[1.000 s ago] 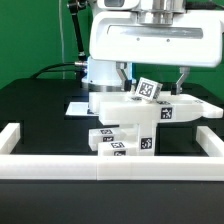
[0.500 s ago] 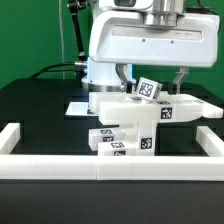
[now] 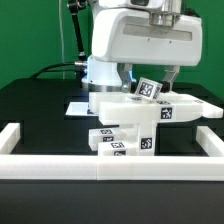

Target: Assemble chair

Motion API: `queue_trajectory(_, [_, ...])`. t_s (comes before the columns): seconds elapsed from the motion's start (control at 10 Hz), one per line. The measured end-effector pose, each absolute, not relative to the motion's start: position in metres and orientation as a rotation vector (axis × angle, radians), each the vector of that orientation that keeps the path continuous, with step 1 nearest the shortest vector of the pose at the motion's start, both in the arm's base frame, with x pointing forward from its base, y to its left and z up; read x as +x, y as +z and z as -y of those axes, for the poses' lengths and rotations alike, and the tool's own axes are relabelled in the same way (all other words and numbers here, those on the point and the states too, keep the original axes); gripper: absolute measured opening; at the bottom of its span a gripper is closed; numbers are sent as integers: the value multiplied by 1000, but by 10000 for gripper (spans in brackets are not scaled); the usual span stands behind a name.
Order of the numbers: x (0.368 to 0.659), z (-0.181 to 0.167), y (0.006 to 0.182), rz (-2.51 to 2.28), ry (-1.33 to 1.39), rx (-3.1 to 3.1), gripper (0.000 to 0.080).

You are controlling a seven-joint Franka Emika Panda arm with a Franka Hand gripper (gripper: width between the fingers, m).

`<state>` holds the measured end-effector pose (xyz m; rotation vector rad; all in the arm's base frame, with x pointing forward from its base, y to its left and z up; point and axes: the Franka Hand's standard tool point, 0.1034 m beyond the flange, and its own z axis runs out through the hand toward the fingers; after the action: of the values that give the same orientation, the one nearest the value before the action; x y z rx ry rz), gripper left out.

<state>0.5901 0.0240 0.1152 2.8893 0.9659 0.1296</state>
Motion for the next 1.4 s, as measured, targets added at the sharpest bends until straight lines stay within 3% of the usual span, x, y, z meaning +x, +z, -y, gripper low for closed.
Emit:
queue_trajectory(0.4, [591,-22,115,-1141,114,2811,613])
queue_trajectory(0.5, [590,-21,115,-1138,113,2812,388])
queue_trajectory(0.6, [590,-20,114,-1136,112,2813,388])
queue_trajectory(0.7, [590,-20,114,-1136,112,2813,285])
queue_trajectory(1.2, [592,-13,114,-1048,135,2844,285])
queue_trajectory(1.4, [592,-6,114,-757,216,2937,287])
